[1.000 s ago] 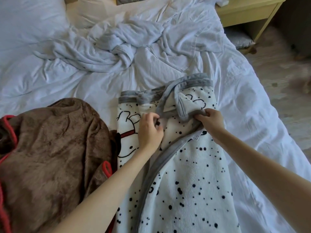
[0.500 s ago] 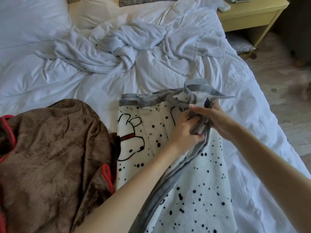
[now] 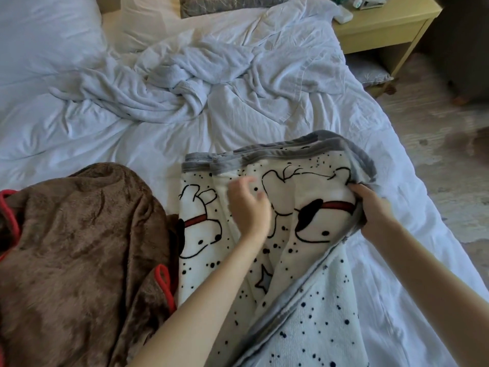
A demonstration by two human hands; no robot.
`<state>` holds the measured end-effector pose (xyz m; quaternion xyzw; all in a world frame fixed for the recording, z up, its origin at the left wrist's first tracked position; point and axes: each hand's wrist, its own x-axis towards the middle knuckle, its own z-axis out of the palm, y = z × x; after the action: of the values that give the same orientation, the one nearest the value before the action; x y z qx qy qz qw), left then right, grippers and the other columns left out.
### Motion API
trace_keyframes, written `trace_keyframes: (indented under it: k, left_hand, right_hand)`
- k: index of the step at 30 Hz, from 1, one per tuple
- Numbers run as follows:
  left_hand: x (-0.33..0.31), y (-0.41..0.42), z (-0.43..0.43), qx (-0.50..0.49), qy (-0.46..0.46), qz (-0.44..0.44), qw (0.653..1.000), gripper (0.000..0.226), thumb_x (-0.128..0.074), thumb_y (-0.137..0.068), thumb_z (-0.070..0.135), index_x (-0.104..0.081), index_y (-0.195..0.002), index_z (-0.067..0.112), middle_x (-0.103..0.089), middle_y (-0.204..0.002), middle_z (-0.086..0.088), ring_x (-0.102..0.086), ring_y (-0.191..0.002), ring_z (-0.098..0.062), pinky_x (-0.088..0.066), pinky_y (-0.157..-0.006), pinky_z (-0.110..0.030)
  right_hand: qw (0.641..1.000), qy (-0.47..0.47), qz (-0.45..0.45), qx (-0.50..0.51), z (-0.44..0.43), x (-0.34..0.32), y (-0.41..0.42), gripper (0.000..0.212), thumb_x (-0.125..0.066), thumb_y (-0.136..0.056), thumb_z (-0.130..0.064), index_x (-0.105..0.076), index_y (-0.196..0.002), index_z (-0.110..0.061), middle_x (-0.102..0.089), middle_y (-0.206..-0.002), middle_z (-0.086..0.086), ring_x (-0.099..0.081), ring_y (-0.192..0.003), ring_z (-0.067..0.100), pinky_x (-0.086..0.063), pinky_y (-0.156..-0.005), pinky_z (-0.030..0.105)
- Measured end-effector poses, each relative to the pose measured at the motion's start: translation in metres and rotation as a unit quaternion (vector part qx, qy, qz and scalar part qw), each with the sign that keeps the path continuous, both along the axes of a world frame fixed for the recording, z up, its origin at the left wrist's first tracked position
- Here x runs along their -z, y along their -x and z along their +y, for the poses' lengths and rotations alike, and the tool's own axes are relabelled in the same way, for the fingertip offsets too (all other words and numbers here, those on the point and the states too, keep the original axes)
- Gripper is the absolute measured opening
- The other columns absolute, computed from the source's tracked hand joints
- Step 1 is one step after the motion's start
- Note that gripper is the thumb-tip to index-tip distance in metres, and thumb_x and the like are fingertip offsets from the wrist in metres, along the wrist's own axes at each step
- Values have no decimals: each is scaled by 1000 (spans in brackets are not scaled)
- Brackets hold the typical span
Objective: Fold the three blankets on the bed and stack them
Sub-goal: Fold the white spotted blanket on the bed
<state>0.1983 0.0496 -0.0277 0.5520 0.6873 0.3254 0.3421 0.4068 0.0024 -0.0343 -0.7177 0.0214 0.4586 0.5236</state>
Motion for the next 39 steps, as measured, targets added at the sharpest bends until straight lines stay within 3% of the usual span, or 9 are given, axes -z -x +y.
trace_keyframes:
  k: [5,8,13,16,23,29,33,36,39]
  left_hand:
    - [22,36,42,-175,282,-63,941,86,-78,-79,32,-27,-142,4,-40,-145,-16,-48,-124,-33,-45,-101,-44]
    - [21,46,57,-135,346,-149,916,64,-74,-84,31,-46,-136,3,-59,-127,-13,-58,-92,-22,-48,-71,-31]
    - [16,61,72,-113,203,-88,969,15,-53,-97,27,-58,-106,15,-65,-106,-10,-58,-79,-20,-48,-62,-30]
    - [2,72,84,-55,73,4,996,24,-47,-101,29,-58,-111,10,-64,-112,-11,-61,-99,-28,-52,-85,-39]
    - [-19,95,119,59,-85,168,980,38,-48,-100,35,-40,-69,14,-44,-62,6,-43,-58,-14,-29,-53,-31]
    - [0,98,108,155,159,26,975,33,-68,-88,21,-58,-118,11,-59,-96,3,-59,-90,-14,-45,-68,-19]
    - [1,94,85,106,58,-31,992,60,-73,-85,19,-46,-138,14,-50,-132,1,-48,-122,-17,-45,-98,-29]
    - [-14,97,79,91,20,-134,987,35,-65,-90,37,-59,-122,23,-54,-128,4,-50,-126,-22,-42,-105,-35]
    - [-28,101,82,143,162,-403,889,60,-51,-88,65,-69,-118,16,-69,-122,-8,-62,-118,-24,-51,-99,-36]
  right_hand:
    - [999,-25,-33,19,0,-12,6,42,-75,-73,-31,-62,-110,-16,-69,-100,4,-67,-90,21,-57,-71,35]
    - [993,-112,-46,-11,4,-28,12,19,-75,-76,-12,-68,-93,-16,-75,-88,4,-73,-77,16,-57,-59,26]
    - [969,-171,-77,-163,9,-51,25,41,-74,-72,8,-62,-112,3,-72,-102,16,-72,-90,28,-60,-77,39]
    - [970,-178,-102,-133,13,-58,29,32,-74,-74,4,-66,-105,0,-74,-97,11,-72,-86,23,-60,-72,34]
    - [984,-151,-93,9,39,-68,31,12,-74,-76,-20,-68,-85,-24,-73,-89,-3,-70,-87,13,-58,-77,32]
    - [986,-108,-108,61,48,-64,44,21,-71,-72,-26,-68,-94,-26,-73,-102,-1,-69,-91,13,-57,-84,34]
    - [979,-124,-162,6,64,-70,79,4,-66,-83,-24,-63,-82,-26,-71,-91,-4,-68,-89,13,-56,-80,32]
    - [953,-193,-154,-174,83,-76,118,13,-61,-90,-10,-65,-78,-10,-67,-73,1,-66,-68,14,-53,-66,32]
    - [883,-187,-20,-430,96,-81,148,25,-59,-91,-2,-61,-115,3,-69,-104,16,-68,-93,26,-57,-84,37]
